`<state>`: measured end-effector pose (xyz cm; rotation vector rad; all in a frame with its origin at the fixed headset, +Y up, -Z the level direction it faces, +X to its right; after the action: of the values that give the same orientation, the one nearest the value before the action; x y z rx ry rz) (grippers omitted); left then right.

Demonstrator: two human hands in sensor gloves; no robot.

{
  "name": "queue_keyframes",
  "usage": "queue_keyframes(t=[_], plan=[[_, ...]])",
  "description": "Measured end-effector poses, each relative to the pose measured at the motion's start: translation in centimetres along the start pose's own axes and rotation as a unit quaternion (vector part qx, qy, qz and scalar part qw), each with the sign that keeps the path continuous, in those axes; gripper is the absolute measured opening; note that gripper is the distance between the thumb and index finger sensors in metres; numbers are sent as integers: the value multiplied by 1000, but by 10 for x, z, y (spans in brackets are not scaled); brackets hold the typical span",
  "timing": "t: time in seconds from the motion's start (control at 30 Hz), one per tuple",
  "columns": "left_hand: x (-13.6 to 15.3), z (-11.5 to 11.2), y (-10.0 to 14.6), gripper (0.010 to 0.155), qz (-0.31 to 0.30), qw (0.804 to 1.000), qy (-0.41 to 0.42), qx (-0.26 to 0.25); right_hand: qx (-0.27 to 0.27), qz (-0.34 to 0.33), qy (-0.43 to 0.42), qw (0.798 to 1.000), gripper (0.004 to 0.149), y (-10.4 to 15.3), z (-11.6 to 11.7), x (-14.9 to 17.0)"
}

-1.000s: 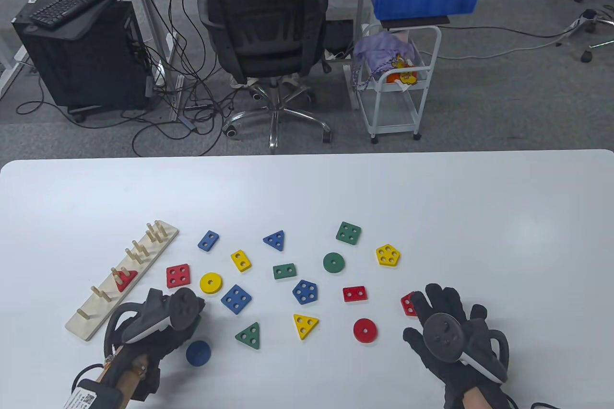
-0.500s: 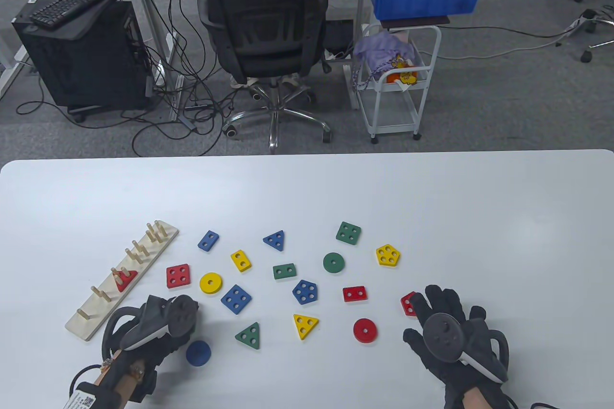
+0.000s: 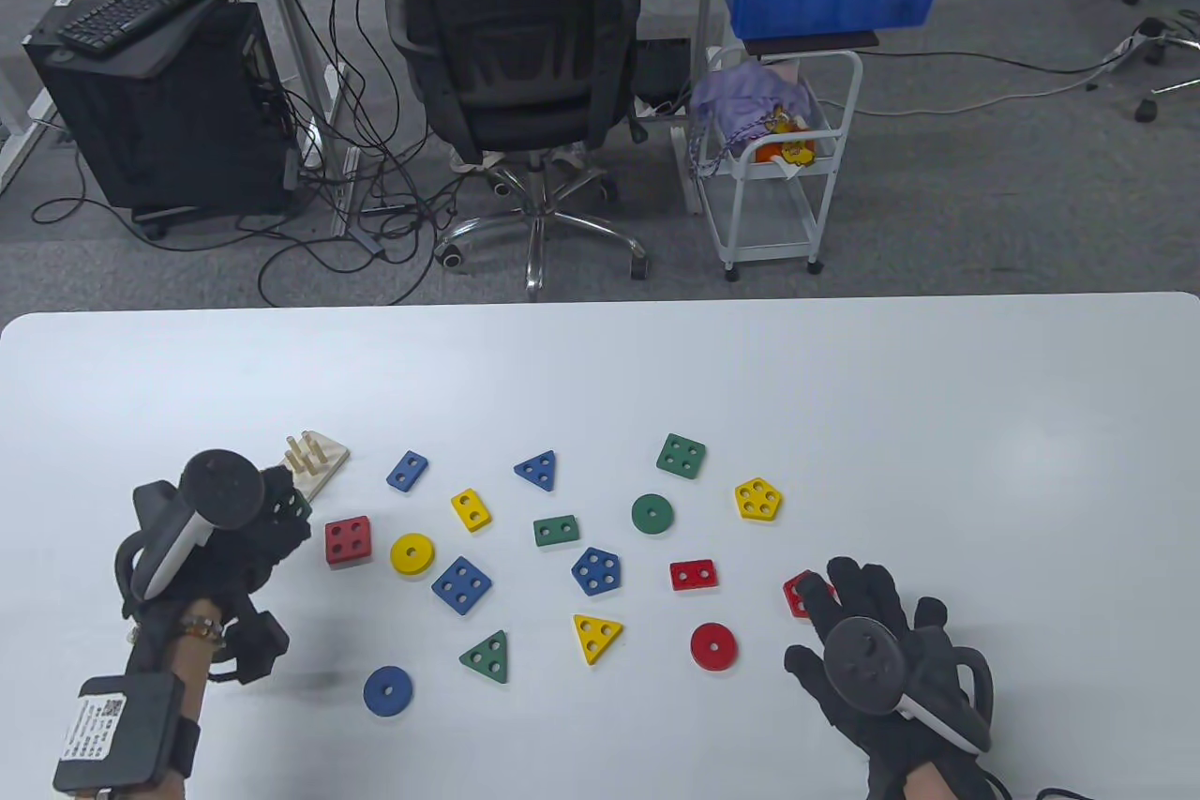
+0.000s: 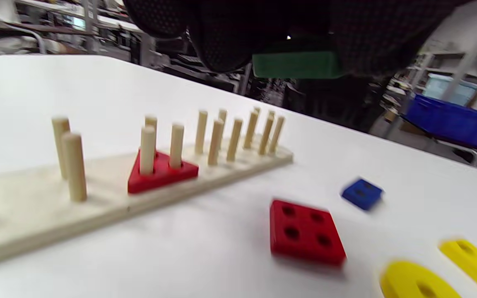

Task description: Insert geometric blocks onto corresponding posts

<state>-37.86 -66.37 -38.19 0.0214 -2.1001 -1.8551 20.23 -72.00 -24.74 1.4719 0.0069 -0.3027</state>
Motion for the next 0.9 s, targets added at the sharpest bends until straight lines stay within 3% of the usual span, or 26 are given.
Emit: queue_keyframes(t=[0.17, 0.43, 0.9], plan=[[-5, 8, -28, 68, 53, 997, 21, -43, -5, 3, -1, 1000, 68, 0, 0, 0], [-14, -19, -65, 68, 98, 993, -38, -51, -9, 4, -3, 1000, 68, 0, -1, 1], [-18, -52, -91, 67, 116, 989, -87, -35, -24, 5, -6, 1000, 68, -2, 2, 3]])
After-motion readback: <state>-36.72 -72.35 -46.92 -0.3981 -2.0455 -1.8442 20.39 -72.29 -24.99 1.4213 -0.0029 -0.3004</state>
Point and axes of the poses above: the tracker on the back of each hand, its own x axis roughly to the little-finger side, its own y axis roughly from the fingertips to the wrist, z = x × y, the point moved 1 cm from there along -y, roughly from the wrist to the fingertips, and after that the axes turned 4 degrees about -z, right-handed, at the moved point
